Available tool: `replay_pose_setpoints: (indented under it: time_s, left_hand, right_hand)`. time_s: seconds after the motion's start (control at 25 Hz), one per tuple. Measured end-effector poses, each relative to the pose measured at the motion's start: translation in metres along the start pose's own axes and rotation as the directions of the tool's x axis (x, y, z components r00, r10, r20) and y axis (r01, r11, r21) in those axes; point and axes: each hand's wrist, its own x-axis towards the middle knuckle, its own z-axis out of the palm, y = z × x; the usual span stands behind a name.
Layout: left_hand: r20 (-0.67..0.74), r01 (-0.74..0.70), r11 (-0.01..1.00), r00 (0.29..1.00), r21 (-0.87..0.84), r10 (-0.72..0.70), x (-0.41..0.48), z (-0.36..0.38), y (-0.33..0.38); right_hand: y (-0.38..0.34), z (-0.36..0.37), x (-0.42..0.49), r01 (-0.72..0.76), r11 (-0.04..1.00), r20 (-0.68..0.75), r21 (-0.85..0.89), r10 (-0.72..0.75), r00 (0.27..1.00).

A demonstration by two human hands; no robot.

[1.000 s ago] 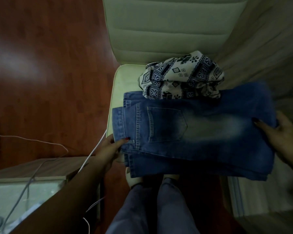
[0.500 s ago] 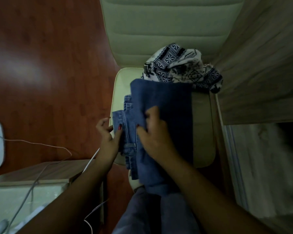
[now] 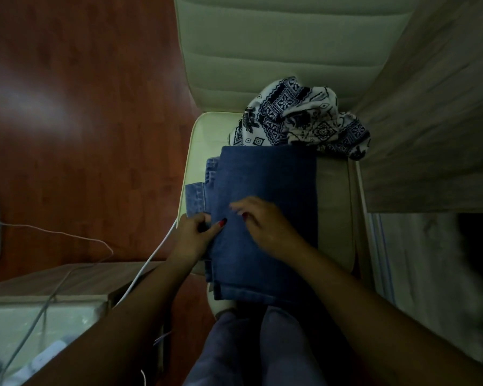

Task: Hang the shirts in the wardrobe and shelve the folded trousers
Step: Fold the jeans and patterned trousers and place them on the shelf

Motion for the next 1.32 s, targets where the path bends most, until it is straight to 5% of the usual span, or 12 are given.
replay_pose_setpoints:
  time_s: [0.08, 0.2, 0.4, 0.48, 0.6, 0.68, 0.8, 0.92, 1.08, 1.2, 1.28, 1.32]
  left_hand:
    - [-0.011, 0.028, 0.999, 1.0, 0.037, -0.027, 0.003, 0.002, -0.002]
    - [-0.019, 0.039, 0.999, 0.999, -0.009, -0.039, -0.001, -0.001, 0.001]
    - [-0.019, 0.146, 0.985, 0.989, -0.095, -0.148, -0.008, -0.001, 0.008]
    - [-0.005, 0.167, 0.978, 0.986, -0.124, -0.169, -0.007, -0.004, 0.007]
    - [-0.014, 0.189, 0.971, 0.981, -0.148, -0.193, -0.006, -0.009, 0.004]
    - [-0.036, 0.183, 0.965, 0.981, -0.187, -0.193, -0.008, -0.01, 0.001]
    - [-0.023, 0.165, 0.938, 0.983, -0.304, -0.18, -0.014, -0.011, -0.001]
    - [0.023, 0.197, 0.932, 0.98, -0.303, -0.2, -0.012, -0.012, -0.002]
    - [-0.217, 0.058, 0.957, 0.976, 0.284, 0.005, -0.012, -0.005, 0.004]
    - [-0.075, -0.299, 0.594, 0.85, 0.747, 0.521, -0.014, 0.005, 0.011]
    - [0.253, -0.458, 0.251, 0.783, 0.853, 0.568, -0.002, 0.011, 0.002]
    - [0.291, -0.457, 0.214, 0.798, 0.864, 0.527, 0.005, 0.014, -0.004]
  right_hand:
    - [-0.008, -0.037, 0.011, 0.073, 0.977, -0.335, -0.199, -0.138, 0.932]
    - [-0.004, -0.102, 0.057, -0.237, 0.89, -0.696, -0.39, -0.116, 0.709]
    - [0.025, -0.149, 0.09, -0.381, 0.924, -0.379, 0.027, 0.363, 0.851]
    - [0.008, -0.163, 0.089, -0.192, 0.98, -0.564, -0.049, 0.131, 0.815]
    - [-0.028, -0.193, 0.086, 0.258, 0.932, -0.767, -0.254, -0.356, 0.533]
    - [-0.029, -0.21, 0.09, 0.223, 0.93, -0.82, -0.294, -0.365, 0.44]
    - [-0.001, -0.195, 0.096, 0.007, 0.914, -0.72, -0.407, -0.325, 0.614]
    - [0.033, -0.152, 0.09, 0.065, 0.939, -0.294, -0.338, -0.171, 0.94]
    - [0.038, -0.083, 0.027, -0.104, 0.971, -0.514, -0.214, -0.022, 0.857]
    - [0.036, -0.009, -0.03, -0.104, 0.872, -0.429, -0.478, -0.129, 0.894]
    - [0.064, 0.014, -0.029, -0.131, 0.795, -0.34, -0.593, -0.099, 0.935]
    - [0.078, 0.017, -0.021, -0.146, 0.772, -0.331, -0.619, -0.088, 0.939]
